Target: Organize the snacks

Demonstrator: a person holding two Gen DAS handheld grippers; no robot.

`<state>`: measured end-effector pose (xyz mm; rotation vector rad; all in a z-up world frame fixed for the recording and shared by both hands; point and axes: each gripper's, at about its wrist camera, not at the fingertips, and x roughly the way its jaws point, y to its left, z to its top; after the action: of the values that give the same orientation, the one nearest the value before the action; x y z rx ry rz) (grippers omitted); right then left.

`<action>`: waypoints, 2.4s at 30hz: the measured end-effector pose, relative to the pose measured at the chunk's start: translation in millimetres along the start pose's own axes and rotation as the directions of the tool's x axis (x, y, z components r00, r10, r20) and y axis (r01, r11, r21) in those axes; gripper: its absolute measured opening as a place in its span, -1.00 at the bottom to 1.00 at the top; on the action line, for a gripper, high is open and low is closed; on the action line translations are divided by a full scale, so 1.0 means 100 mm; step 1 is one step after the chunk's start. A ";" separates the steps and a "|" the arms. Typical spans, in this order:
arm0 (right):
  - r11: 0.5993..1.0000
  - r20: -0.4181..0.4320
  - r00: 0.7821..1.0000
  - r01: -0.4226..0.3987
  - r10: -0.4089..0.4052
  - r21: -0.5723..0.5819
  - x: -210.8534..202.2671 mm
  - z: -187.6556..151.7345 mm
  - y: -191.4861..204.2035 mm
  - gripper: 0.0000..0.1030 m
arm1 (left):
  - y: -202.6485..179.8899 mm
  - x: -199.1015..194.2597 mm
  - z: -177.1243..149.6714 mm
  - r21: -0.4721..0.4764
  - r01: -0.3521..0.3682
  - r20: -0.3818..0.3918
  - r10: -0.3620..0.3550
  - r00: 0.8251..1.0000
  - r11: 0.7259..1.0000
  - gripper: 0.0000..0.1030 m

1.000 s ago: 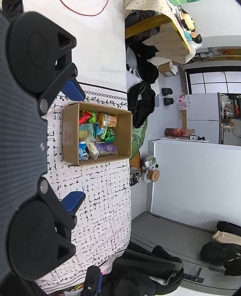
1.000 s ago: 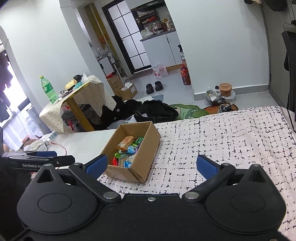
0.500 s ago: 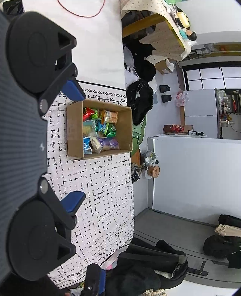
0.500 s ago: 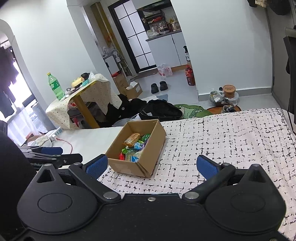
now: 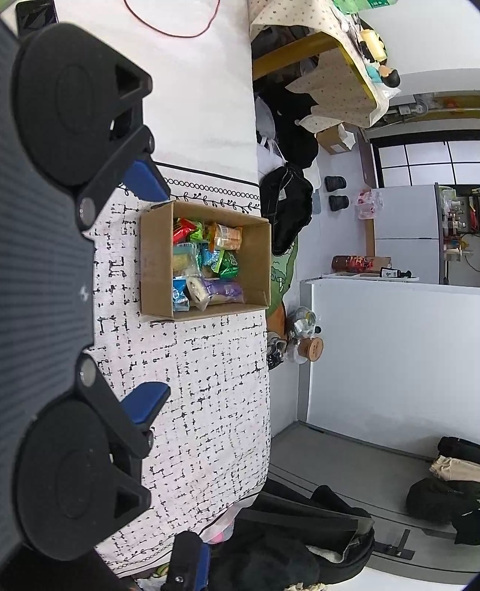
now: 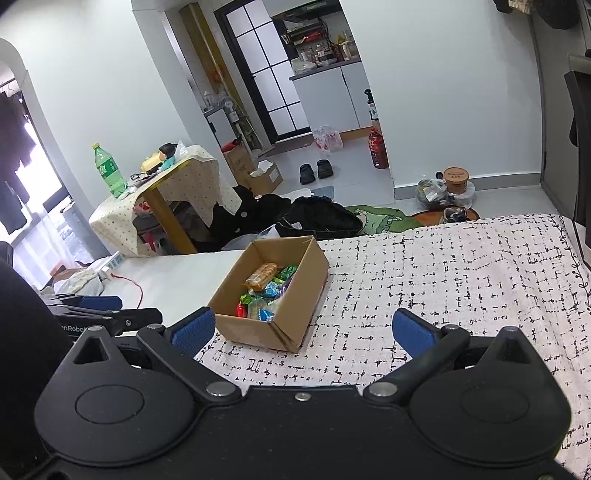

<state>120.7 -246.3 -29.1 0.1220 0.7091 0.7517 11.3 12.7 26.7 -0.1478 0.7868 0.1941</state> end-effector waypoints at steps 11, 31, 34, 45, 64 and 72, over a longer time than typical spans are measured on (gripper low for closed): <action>1.000 -0.011 1.000 -0.001 0.001 -0.011 0.01 -0.02 0.03 1.00 | 0.03 -0.01 0.00 -0.032 0.001 0.011 -0.001 1.000 0.999 1.00; 1.000 -0.023 1.000 0.019 -0.019 -0.020 -0.02 0.02 0.04 1.00 | 0.02 -0.04 0.00 -0.032 0.010 0.025 -0.009 1.000 0.999 1.00; 0.999 -0.027 0.999 0.021 -0.022 -0.026 -0.02 0.02 0.04 1.00 | 0.01 -0.04 0.00 -0.031 0.010 0.024 -0.009 1.000 0.999 1.00; 0.998 -0.027 0.999 0.039 -0.040 -0.039 -0.02 0.06 0.07 1.00 | 0.02 -0.04 0.00 -0.033 0.011 0.025 -0.010 1.000 0.999 1.00; 0.997 -0.024 0.997 0.067 -0.068 -0.044 -0.03 0.07 0.08 1.00 | 0.04 -0.06 0.02 -0.035 0.010 0.030 -0.009 0.999 0.999 1.00; 0.995 -0.018 0.996 0.087 -0.088 -0.051 -0.03 0.06 0.09 1.00 | 0.04 -0.08 0.03 -0.037 0.009 0.037 -0.008 0.999 0.999 1.00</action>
<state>118.1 -240.6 -19.9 0.0374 0.7100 0.6868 6.7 16.3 34.2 -0.1816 0.7457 0.2031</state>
